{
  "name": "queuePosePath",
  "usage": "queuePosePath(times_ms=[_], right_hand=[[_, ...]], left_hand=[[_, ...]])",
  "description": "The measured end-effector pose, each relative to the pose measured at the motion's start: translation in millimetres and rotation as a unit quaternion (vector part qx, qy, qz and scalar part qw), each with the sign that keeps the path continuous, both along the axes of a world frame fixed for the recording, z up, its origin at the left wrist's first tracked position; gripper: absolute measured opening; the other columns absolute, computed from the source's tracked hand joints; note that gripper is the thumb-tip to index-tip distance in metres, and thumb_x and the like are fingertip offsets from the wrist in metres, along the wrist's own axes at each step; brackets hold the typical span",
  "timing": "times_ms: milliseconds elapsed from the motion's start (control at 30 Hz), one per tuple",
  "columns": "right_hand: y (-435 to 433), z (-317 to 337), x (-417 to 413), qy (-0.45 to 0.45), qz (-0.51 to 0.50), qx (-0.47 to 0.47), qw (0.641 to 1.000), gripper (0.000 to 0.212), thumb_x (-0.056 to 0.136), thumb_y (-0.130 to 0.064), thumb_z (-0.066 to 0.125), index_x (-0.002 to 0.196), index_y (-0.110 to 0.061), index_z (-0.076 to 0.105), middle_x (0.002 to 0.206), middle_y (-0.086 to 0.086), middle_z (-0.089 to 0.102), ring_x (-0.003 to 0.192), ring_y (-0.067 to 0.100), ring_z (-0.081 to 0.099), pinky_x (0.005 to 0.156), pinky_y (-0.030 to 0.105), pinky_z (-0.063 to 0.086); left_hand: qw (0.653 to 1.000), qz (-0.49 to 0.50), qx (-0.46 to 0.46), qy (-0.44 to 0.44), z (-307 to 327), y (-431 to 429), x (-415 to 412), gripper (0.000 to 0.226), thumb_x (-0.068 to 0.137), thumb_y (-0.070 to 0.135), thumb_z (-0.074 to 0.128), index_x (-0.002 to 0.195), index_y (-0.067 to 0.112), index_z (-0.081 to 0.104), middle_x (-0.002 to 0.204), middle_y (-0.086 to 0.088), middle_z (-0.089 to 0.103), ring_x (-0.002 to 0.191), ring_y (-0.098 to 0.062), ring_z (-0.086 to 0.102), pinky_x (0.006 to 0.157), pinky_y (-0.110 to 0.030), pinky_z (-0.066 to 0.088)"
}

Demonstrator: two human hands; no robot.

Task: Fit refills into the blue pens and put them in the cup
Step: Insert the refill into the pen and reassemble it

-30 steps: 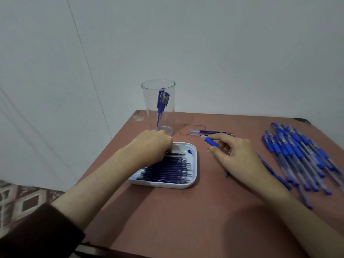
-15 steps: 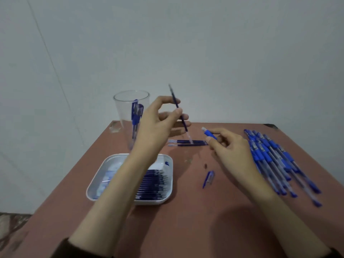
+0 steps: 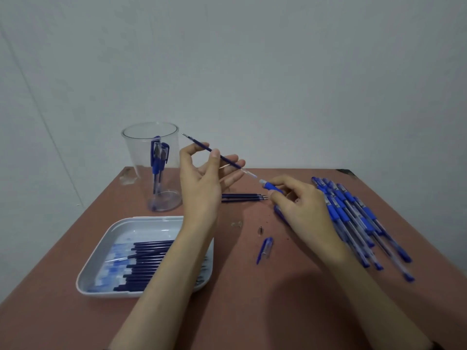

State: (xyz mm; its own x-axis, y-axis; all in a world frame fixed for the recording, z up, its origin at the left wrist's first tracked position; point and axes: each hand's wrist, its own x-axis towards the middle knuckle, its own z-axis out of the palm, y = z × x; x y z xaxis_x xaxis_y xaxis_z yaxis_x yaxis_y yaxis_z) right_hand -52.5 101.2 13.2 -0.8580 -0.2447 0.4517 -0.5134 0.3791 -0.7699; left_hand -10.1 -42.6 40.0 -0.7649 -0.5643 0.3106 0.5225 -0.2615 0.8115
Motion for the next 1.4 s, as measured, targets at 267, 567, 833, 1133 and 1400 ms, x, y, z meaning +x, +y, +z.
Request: queuePosePath(times_ms=[267,567,833,1133,1400], right_hand=[[-1.3,1.6,4.1,0.015,0.006,0.002,1.0,0.018,0.086,-0.012,0.064,0.089,-0.029,0.069,0.07,-0.014,0.063,0.062,-0.004,0.052,0.059,0.009,0.041],[-0.5,1.4,3.0,0.016,-0.006,0.002,1.0,0.017,0.085,-0.013,0.066,0.093,-0.026,0.073,0.067,-0.021,0.062,0.063,-0.003,0.052,0.058,0.009,0.041],[0.5,1.4,2.6,0.019,-0.012,0.01,1.0,0.018,0.084,-0.015,0.068,0.095,-0.027,0.075,0.069,-0.021,0.064,0.065,-0.002,0.054,0.059,0.009,0.042],[1.6,1.1,2.5,0.016,-0.012,0.007,1.0,0.02,0.081,-0.018,0.073,0.096,-0.03,0.075,0.077,-0.015,0.068,0.066,0.001,0.053,0.062,0.009,0.043],[1.3,0.0,2.9,0.017,-0.011,0.015,1.0,0.021,0.08,-0.02,0.075,0.096,-0.034,0.074,0.076,-0.015,0.067,0.066,0.003,0.054,0.062,0.009,0.044]], left_hand=[[1.0,-0.009,0.006,-0.012,-4.5,1.9,-2.5,0.01,0.099,0.013,0.046,0.106,0.017,0.042,0.089,-0.019,0.068,0.079,-0.026,0.072,0.069,-0.031,0.059],[1.0,-0.009,-0.007,-0.009,-5.3,-0.2,-3.0,0.009,0.099,0.013,0.046,0.105,0.018,0.041,0.087,-0.017,0.069,0.079,-0.026,0.072,0.07,-0.035,0.06],[1.0,-0.011,-0.007,-0.019,-5.3,-0.9,-3.5,0.01,0.099,0.013,0.045,0.108,0.017,0.04,0.088,-0.018,0.068,0.079,-0.026,0.072,0.073,-0.038,0.06],[1.0,-0.011,-0.004,-0.029,-7.1,-2.6,-3.8,0.013,0.1,0.014,0.045,0.112,0.015,0.039,0.091,-0.02,0.068,0.08,-0.026,0.072,0.075,-0.041,0.059],[0.998,-0.043,-0.022,-0.045,-8.3,2.8,-3.9,0.012,0.099,0.011,0.044,0.11,0.013,0.04,0.087,-0.019,0.068,0.077,-0.026,0.072,0.064,-0.028,0.058]])
